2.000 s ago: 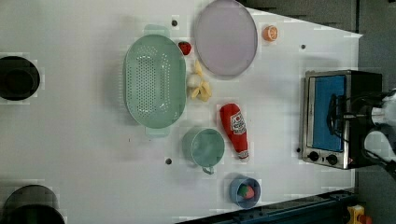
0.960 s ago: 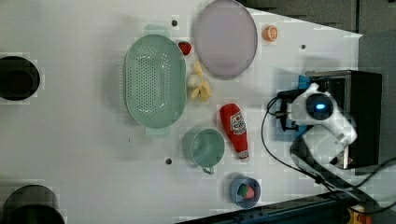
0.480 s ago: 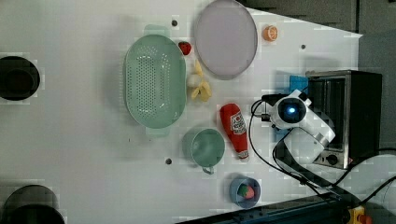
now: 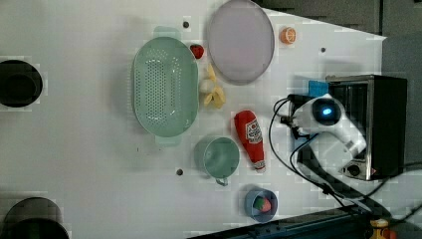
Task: Flap open oven.
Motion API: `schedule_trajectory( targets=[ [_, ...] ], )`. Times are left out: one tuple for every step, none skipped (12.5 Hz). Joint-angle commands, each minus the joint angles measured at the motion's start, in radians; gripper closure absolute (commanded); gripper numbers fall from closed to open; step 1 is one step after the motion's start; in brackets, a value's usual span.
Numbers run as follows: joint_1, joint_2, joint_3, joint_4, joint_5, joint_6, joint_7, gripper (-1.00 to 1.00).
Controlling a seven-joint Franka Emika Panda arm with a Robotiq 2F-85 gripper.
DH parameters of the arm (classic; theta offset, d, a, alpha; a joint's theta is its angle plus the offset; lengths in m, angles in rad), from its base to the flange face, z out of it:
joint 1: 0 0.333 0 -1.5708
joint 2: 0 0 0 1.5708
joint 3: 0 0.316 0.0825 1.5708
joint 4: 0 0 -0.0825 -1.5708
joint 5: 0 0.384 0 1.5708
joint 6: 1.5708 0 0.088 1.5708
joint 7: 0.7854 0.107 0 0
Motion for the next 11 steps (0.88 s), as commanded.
schedule_trajectory(
  targets=[
    [-0.006,-0.207,-0.003,0.037,0.212,0.01,0.044,0.65],
    [-0.006,-0.26,-0.003,0.037,0.297,-0.017,0.04,0.65],
    [-0.006,-0.312,-0.003,0.038,0.366,-0.053,0.04,0.65],
    [-0.006,-0.363,-0.004,0.041,0.421,-0.098,0.04,0.65],
    [-0.006,-0.411,-0.004,0.047,0.469,-0.147,0.04,0.65],
    [-0.006,-0.454,-0.006,0.058,0.519,-0.196,0.04,0.65],
    [-0.006,-0.495,-0.008,0.072,0.577,-0.246,0.04,0.65],
    [-0.006,-0.534,-0.008,0.09,0.629,-0.29,0.04,0.65],
    [-0.005,-0.57,-0.007,0.112,0.67,-0.333,0.04,0.65],
    [-0.005,-0.602,-0.007,0.136,0.689,-0.386,0.043,0.65],
    [-0.005,-0.628,-0.009,0.165,0.692,-0.442,0.047,0.65]
  ],
)
